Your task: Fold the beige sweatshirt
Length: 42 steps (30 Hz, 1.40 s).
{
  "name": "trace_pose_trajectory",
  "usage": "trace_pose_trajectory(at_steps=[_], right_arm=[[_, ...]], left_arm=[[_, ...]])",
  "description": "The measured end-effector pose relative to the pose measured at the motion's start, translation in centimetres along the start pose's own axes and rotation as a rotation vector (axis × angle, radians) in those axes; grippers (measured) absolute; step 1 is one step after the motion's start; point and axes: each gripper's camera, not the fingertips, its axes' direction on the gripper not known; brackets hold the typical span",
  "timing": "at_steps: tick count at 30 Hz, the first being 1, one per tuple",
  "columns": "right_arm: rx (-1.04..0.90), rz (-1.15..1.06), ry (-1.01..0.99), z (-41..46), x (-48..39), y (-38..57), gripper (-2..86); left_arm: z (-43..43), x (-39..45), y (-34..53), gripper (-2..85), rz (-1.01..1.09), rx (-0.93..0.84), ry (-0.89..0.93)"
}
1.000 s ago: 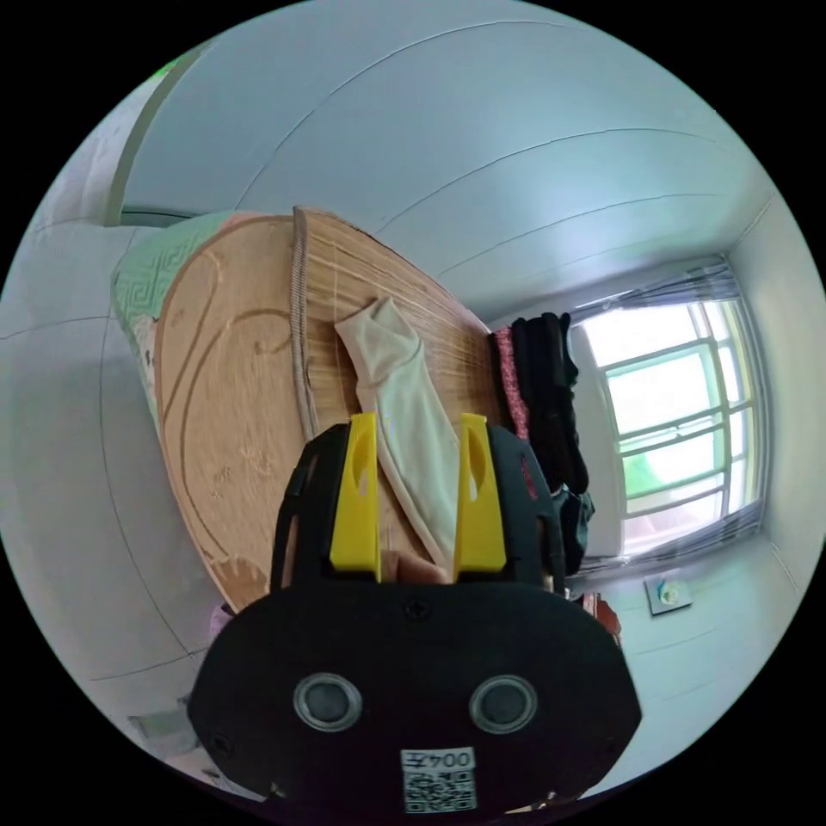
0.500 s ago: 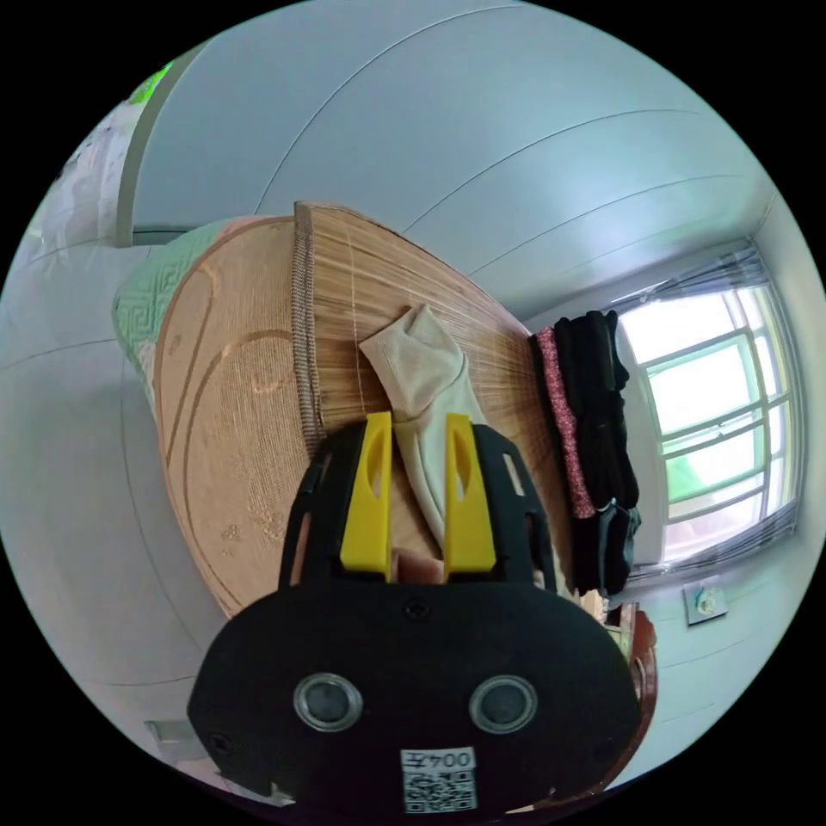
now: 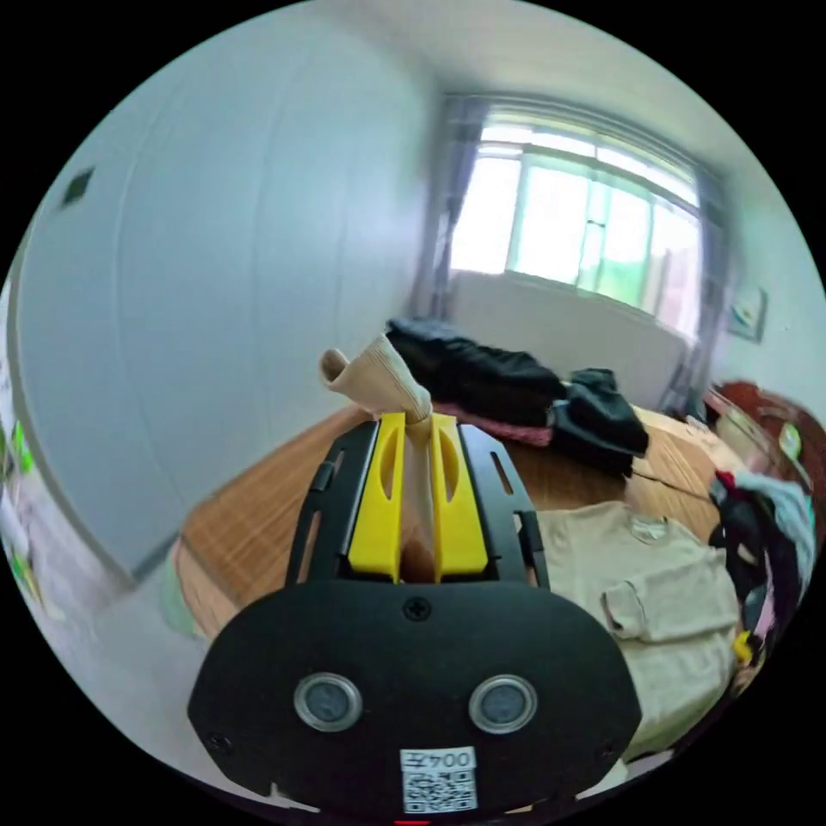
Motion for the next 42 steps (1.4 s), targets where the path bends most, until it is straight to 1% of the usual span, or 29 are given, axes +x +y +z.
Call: trace_pose_trajectory(at_steps=[2, 3, 5, 6, 8, 9, 11, 12, 14, 16, 17, 19, 21, 24, 25, 26, 27, 29, 31, 32, 34, 35, 37, 38, 40, 41, 42], right_arm=[[0.008, -0.007, -0.017, -0.2, -0.1, 0.2, 6.5], [0.016, -0.013, -0.03, -0.4, -0.2, 0.4, 6.4], [0.029, -0.022, -0.053, -0.6, -0.4, 0.7, 6.3], [0.037, -0.031, -0.07, -0.7, -0.6, 0.9, 6.2], [0.049, -0.041, -0.094, -0.8, -0.9, 1.2, 6.1], [0.054, -0.042, -0.11, -0.8, -0.9, 1.4, 6.0], [0.061, -0.048, -0.127, -0.8, -1.1, 1.8, 6.0], [0.07, -0.057, -0.136, -0.9, -1.3, 2.0, 6.0], [0.085, -0.056, -0.142, -1.0, -1.4, 2.4, 6.1], [0.099, -0.052, -0.146, -1.0, -1.5, 2.8, 6.7], [0.105, -0.048, -0.145, -1.0, -1.5, 3.0, 7.5], [0.129, -0.047, -0.145, -1.0, -1.5, 3.4, 8.6], [0.154, -0.034, -0.13, -0.7, -1.5, 3.9, 8.7], [0.181, -0.027, -0.072, 0.3, -1.7, 4.4, 7.9], [0.181, -0.03, -0.055, 0.6, -1.8, 4.5, 7.8], [0.172, -0.034, -0.005, 1.4, -2.2, 4.7, 7.5], [0.156, -0.06, 0.061, 2.3, -3.0, 4.8, 7.5], [0.145, -0.108, 0.147, 4.0, -4.7, 4.7, 7.9], [0.143, -0.142, 0.222, 6.0, -6.5, 4.0, 8.7], [0.149, -0.161, 0.259, 7.4, -7.7, 3.3, 9.4], [0.146, -0.214, 0.316, 9.8, -9.6, 1.8, 10.5], [0.133, -0.233, 0.359, 11.6, -10.7, 0.6, 11.3], [0.105, -0.214, 0.438, 14.3, -11.5, -1.4, 11.6], [0.086, -0.171, 0.485, 16.0, -11.3, -2.7, 11.5], [0.07, -0.112, 0.522, 18.2, -10.7, -4.1, 10.7], [0.068, -0.09, 0.522, 19.6, -10.4, -4.6, 7.9], [0.053, -0.062, 0.536, 21.0, -10.1, -4.9, 3.2]], left_arm=[[-3.8, 10.4, -3.6, 3.9, 0.207, 0.096, 0.095], [-4.7, 13.2, -4.2, 4.0, 0.257, 0.116, 0.12], [-8.1, 24.4, -5.4, 4.4, 0.45, 0.171, 0.23], [-8.7, 27.0, -5.3, 4.6, 0.489, 0.177, 0.257], [-10.2, 38.1, -3.2, 5.6, 0.675, 0.155, 0.368], [-10.2, 40.9, -2.2, 5.9, 0.726, 0.138, 0.388], [-9.0, 51.0, 3.0, 8.1, 0.908, 0.014, 0.444], [-8.3, 53.3, 4.6, 9.3, 0.956, -0.034, 0.452], [-5.0, 61.1, 11.8, 14.3, 1.134, -0.273, 0.429], [-3.9, 64.3, 16.0, 16.2, 1.217, -0.384, 0.394], [-4.4, 65.3, 17.8, 16.4, 1.252, -0.401, 0.404], [-6.0, 65.3, 18.7, 16.0, 1.24, -0.373, 0.428], [-6.5, 63.9, 18.5, 15.1, 1.175, -0.388, 0.464], [-4.3, 58.7, 17.2, 13.6, 0.959, -0.473, 0.511], [-2.3, 55.6, 16.4, 12.9, 0.813, -0.529, 0.538], [0.0, 51.8, 15.5, 12.1, 0.618, -0.584, 0.582], [1.1, 49.7, 15.1, 11.7, 0.512, -0.605, 0.608], [5.2, 41.2, 15.5, 9.6, 0.098, -0.638, 0.691], [6.9, 36.6, 17.1, 8.2, -0.077, -0.616, 0.688], [7.6, 34.7, 18.4, 7.2, -0.116, -0.61, 0.656], [8.2, 33.6, 20.4, 5.2, -0.077, -0.632, 0.609], [7.8, 33.0, 21.3, 4.1, -0.073, -0.579, 0.595], [7.9, 32.4, 22.0, 2.9, -0.104, -0.567, 0.613], [7.9, 32.2, 22.3, 2.1, -0.104, -0.567, 0.601], [7.9, 32.0, 22.8, 1.2, -0.107, -0.561, 0.579], [7.8, 31.8, 23.1, 0.9, -0.103, -0.555, 0.579], [7.8, 31.7, 23.3, 0.8, -0.104, -0.552, 0.58]])
